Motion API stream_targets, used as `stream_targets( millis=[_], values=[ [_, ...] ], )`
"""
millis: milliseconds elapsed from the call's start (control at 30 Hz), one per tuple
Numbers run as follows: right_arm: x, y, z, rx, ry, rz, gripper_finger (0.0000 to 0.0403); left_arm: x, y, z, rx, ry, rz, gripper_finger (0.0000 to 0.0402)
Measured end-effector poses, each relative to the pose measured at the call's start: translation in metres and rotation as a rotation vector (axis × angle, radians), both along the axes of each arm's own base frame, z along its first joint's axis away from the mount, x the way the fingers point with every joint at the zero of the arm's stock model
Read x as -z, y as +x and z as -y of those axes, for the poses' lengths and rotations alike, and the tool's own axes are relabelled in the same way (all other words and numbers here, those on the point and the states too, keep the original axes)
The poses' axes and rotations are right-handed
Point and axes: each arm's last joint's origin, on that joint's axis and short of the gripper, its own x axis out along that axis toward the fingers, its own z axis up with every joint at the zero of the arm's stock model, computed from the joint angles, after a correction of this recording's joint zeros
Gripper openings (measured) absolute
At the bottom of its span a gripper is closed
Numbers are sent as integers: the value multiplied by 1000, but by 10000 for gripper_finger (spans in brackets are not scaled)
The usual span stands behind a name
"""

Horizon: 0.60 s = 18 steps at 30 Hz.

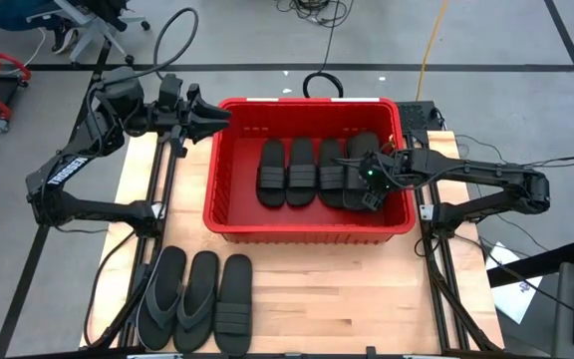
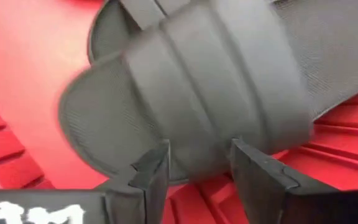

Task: Pick and place slides into bin
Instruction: Put the black slipper into the red bin

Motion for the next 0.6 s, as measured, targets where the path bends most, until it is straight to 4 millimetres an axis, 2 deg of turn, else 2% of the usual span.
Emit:
stream_targets(
  millis=[200,400,600],
  values=[
    [-1,0,-1,32,25,14,154,0,0,0,3,9,0,145],
    [-12,3,-1,39,42,87,136,0,0,1,20,13,0,145],
    [-22,13,1,-131,129,223,122,0,0,1,28,34,1,145]
  ],
)
